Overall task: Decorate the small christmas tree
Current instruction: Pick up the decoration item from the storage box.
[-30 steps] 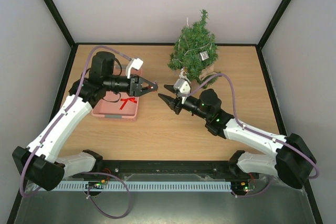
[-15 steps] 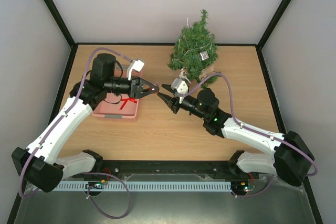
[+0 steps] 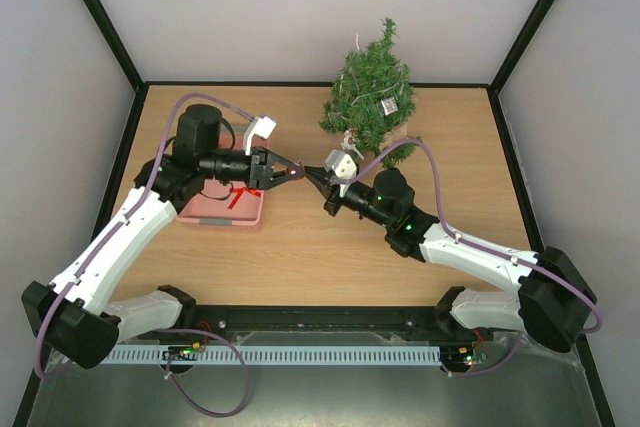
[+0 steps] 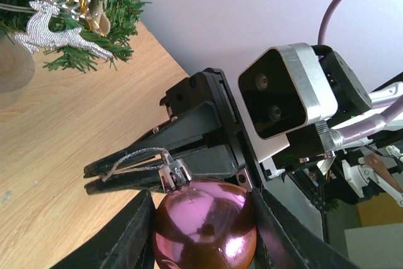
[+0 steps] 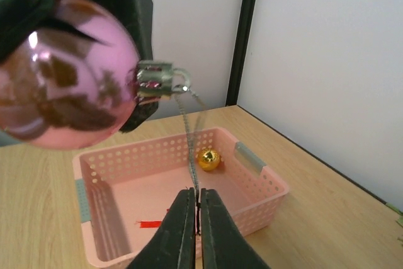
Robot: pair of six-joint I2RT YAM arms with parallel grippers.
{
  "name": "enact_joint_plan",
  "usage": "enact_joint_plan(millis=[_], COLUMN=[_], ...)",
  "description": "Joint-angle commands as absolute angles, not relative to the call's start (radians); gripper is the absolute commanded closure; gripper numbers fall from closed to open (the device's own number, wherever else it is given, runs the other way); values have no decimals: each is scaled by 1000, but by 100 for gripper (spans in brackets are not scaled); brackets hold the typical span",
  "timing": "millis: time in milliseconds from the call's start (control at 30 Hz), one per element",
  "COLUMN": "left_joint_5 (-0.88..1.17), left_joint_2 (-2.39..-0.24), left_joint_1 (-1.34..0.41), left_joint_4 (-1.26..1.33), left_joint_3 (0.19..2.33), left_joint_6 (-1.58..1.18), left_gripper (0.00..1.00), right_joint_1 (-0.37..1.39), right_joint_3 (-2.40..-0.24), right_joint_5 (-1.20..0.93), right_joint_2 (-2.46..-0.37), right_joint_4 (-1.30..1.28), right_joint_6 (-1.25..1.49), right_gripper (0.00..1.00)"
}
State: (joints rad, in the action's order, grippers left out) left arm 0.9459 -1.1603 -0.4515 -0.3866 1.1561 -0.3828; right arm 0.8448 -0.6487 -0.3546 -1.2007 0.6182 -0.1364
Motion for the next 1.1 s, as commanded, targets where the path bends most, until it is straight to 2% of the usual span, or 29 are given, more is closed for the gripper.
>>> enact_joint_plan(millis=[0, 400, 700, 900, 1000, 1067], left_joint_5=[969, 974, 1036, 1057, 1029, 998], left_joint_2=[-1130, -1136, -1149, -1177, -1183, -1183], left_joint_1=[-459, -458, -460, -465, -471, -472], left_joint_4=[-356, -338, -195, -141, -134, -133], left_joint_3=[1130, 1093, 1014, 971, 968, 967], left_joint_6=[-400, -369, -409, -417, -399, -387], left_gripper=[70, 67, 64, 47, 34, 31], right_joint_1=[849, 848, 848, 848, 848, 848], right_joint_3=[-665, -657, -654, -659, -674, -682], right_joint_5=[-333, -240, -211, -226, -201, -182], right_joint_2=[-1180, -1061, -947, -913, -907, -892], right_joint_4=[667, 561, 378, 302, 248, 210], right_joint_6=[-160, -290, -375, -413, -409, -403], right_gripper=[98, 98, 98, 98, 98, 98])
